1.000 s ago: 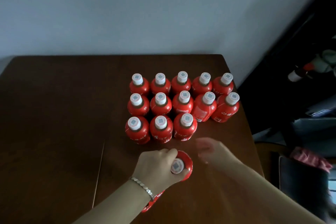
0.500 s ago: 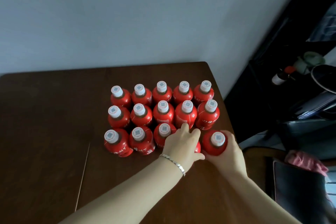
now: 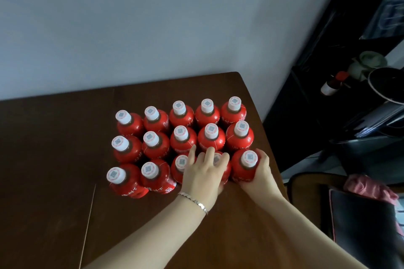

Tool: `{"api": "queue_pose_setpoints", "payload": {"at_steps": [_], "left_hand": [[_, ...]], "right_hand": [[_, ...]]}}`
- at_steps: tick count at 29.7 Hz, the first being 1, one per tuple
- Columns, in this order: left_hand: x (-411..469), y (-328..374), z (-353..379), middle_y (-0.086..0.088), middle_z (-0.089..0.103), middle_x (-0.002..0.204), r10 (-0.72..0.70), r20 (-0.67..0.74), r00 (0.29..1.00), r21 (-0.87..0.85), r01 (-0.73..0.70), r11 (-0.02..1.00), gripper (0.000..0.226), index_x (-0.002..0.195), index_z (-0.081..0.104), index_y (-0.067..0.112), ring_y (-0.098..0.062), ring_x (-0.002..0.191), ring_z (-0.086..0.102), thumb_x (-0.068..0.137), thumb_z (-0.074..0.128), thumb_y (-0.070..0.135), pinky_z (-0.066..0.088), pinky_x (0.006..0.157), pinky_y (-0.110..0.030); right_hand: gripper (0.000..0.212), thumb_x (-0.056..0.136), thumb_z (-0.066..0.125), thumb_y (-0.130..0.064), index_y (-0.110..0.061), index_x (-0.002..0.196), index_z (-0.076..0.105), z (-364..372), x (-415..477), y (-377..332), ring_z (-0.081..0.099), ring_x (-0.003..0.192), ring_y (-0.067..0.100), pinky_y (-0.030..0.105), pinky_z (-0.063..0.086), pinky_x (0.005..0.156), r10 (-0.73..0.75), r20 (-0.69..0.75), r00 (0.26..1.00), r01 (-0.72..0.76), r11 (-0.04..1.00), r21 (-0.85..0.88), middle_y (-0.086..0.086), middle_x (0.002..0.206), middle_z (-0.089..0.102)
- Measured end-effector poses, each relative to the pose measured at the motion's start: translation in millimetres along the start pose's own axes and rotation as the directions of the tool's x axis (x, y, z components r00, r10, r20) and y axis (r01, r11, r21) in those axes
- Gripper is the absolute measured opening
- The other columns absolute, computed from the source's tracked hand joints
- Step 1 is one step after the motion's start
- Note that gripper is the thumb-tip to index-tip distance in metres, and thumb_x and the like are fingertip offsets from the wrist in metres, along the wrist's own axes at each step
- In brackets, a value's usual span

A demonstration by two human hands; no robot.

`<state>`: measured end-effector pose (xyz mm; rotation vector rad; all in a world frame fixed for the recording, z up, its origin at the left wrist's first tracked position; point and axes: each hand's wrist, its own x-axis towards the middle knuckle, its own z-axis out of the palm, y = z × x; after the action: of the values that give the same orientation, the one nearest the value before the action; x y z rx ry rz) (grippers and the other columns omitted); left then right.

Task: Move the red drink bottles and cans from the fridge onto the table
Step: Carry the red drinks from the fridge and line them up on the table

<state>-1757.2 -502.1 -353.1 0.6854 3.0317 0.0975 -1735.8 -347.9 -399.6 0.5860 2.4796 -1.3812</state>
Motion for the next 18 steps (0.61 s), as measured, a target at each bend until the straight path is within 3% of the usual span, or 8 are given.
{"api": "queue_pose_setpoints", "payload": {"at_steps": [5, 7, 9, 11, 12, 14, 16, 18], "left_hand": [[-0.2, -2.1, -2.9, -0.007, 0.066, 0.095, 0.028, 0.059, 0.998, -0.016, -0.027, 1.0, 0.074, 0.102, 0.067, 0.022, -0.018, 0.068, 0.067, 0.033, 0.093, 0.031, 0.051, 0.089, -0.044], [0.3, 3.0, -10.0, -0.012, 0.058, 0.116, 0.01, 0.148, 0.989, -0.002, -0.01, 1.0, 0.075, 0.122, 0.056, 0.021, -0.024, 0.092, 0.067, 0.054, 0.087, 0.031, 0.041, 0.102, -0.047], [1.1, 6.9, -13.2, -0.014, 0.027, 0.146, -0.03, 0.222, 0.975, 0.092, 0.01, 0.996, 0.076, 0.145, 0.024, 0.024, -0.029, 0.131, 0.04, 0.082, 0.067, 0.025, 0.014, 0.116, -0.048], [-4.3, 11.8, -25.6, -0.012, 0.005, 0.154, -0.051, 0.262, 0.964, 0.098, 0.026, 0.995, 0.08, 0.149, 0.006, 0.027, -0.03, 0.143, 0.014, 0.089, 0.058, 0.023, 0.002, 0.117, -0.049], [-8.0, 12.2, -29.9, -0.013, 0.006, 0.154, -0.017, 0.243, 0.97, 0.089, -0.005, 0.996, 0.079, 0.149, 0.01, 0.027, -0.031, 0.144, 0.013, 0.088, 0.06, 0.022, 0.006, 0.116, -0.05], [-17.7, 13.3, -44.5, -0.014, 0.038, 0.141, 0.08, 0.118, 0.99, 0.024, -0.084, 0.996, 0.068, 0.135, 0.044, 0.022, -0.031, 0.13, 0.042, 0.074, 0.074, 0.022, 0.029, 0.11, -0.049], [-32.1, 12.0, -61.9, -0.008, 0.057, 0.116, 0.185, 0.04, 0.982, 0.008, -0.185, 0.983, 0.04, 0.107, 0.063, 0.017, -0.026, 0.103, 0.06, 0.07, 0.077, 0.022, 0.046, 0.095, -0.04], [-50.1, 11.3, -79.6, -0.007, 0.056, 0.116, 0.205, 0.15, 0.967, -0.031, -0.203, 0.979, 0.019, 0.106, 0.058, 0.013, -0.026, 0.101, 0.058, 0.091, 0.053, 0.023, 0.044, 0.088, -0.036]], "right_hand": [[0.098, 0.074, 0.079, -0.024, -0.014, 0.146, 0.013, -15.0, 0.7, -12.4, 0.047, 0.129, 0.021, 0.032, 0.043, 0.103, 0.038, 0.112, 0.993, -0.017, 0.982, -0.186, 0.009, 0.143, 0.041], [0.099, 0.077, 0.076, -0.027, -0.011, 0.148, 0.01, -21.9, -0.4, -19.7, 0.048, 0.129, 0.023, 0.034, 0.043, 0.103, 0.089, 0.15, 0.985, -0.044, 0.96, -0.278, 0.008, 0.143, 0.043], [0.094, 0.08, 0.072, -0.025, -0.005, 0.147, 0.01, -26.3, -5.1, -23.4, 0.054, 0.121, 0.024, 0.032, 0.046, 0.097, 0.186, 0.154, 0.97, -0.13, 0.94, -0.317, 0.01, 0.135, 0.05], [0.079, 0.083, 0.068, -0.019, 0.002, 0.142, 0.02, -28.4, -18.9, -23.8, 0.062, 0.096, 0.019, 0.026, 0.051, 0.077, 0.302, 0.193, 0.934, -0.217, 0.905, -0.365, 0.008, 0.11, 0.059], [0.07, 0.083, 0.066, -0.017, 0.001, 0.138, 0.028, -28.1, -27.8, -22.8, 0.06, 0.078, 0.013, 0.023, 0.05, 0.066, 0.349, 0.236, 0.907, -0.239, 0.888, -0.394, 0.004, 0.094, 0.058], [0.043, 0.084, 0.066, -0.021, -0.01, 0.121, 0.048, -25.9, -46.2, -20.1, 0.051, 0.064, 0.007, 0.022, 0.051, 0.062, 0.352, 0.303, 0.886, -0.199, 0.877, -0.438, -0.001, 0.084, 0.054], [0.034, 0.085, 0.064, -0.026, -0.017, 0.117, 0.054, -25.3, -65.0, -22.7, 0.055, 0.079, 0.009, 0.022, 0.05, 0.074, 0.28, 0.316, 0.907, -0.127, 0.896, -0.426, 0.001, 0.106, 0.058], [0.044, 0.087, 0.061, -0.029, -0.018, 0.128, 0.051, -29.1, -86.2, -33.3, 0.057, 0.101, 0.013, 0.021, 0.047, 0.082, 0.212, 0.279, 0.937, -0.078, 0.902, -0.424, 0.001, 0.124, 0.056]]}}
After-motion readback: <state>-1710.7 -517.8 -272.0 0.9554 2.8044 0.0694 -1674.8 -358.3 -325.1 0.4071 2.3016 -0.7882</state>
